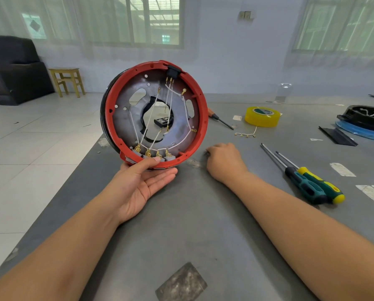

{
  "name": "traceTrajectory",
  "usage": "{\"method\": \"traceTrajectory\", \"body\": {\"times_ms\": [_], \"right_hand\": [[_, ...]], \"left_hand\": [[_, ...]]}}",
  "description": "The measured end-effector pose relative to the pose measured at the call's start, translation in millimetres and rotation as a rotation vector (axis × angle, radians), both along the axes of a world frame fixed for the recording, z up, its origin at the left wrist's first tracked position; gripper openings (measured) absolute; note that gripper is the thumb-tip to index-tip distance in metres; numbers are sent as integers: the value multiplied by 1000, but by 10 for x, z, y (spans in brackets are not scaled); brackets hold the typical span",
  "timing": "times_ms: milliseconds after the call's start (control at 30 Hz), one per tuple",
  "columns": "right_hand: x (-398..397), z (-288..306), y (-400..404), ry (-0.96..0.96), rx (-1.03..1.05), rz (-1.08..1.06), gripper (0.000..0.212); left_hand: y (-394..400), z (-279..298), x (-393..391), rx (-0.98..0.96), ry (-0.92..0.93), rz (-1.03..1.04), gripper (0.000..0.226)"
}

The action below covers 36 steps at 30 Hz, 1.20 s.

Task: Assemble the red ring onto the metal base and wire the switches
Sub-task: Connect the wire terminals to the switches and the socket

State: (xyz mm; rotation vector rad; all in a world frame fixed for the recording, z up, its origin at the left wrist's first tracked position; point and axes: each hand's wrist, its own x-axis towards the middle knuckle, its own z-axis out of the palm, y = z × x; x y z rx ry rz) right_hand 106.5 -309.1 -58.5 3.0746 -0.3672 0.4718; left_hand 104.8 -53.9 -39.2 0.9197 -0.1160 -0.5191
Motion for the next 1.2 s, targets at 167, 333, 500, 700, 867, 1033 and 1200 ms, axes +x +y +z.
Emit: {"method": "traceTrajectory", "body": {"times_ms": [167,333,500,700,867,1033,1200], "right_hand": [[-501,15,342,-4,-179,115,27],[-766,19,495,-31,-60,166,24],[-779,165,184,-198,360,57,35],[-759,222,20,-21,606,34,8],[-735,232,89,-5,546,40,11],[-741,249,100,-47,556,68,14],[-785,256,62,10,550,245,19]], "left_hand": [[61,-14,-45,2,0,8,53],[92,-16,-76,11,-3,11,39],[84,-17,-91,14,-13,26,60],[64,-8,-82,14,-14,26,62],[68,-25,-59,12,-23,22,64],[68,-39,-49,9,-30,25,67],[73,-52,-42,5,-25,33,59]]}}
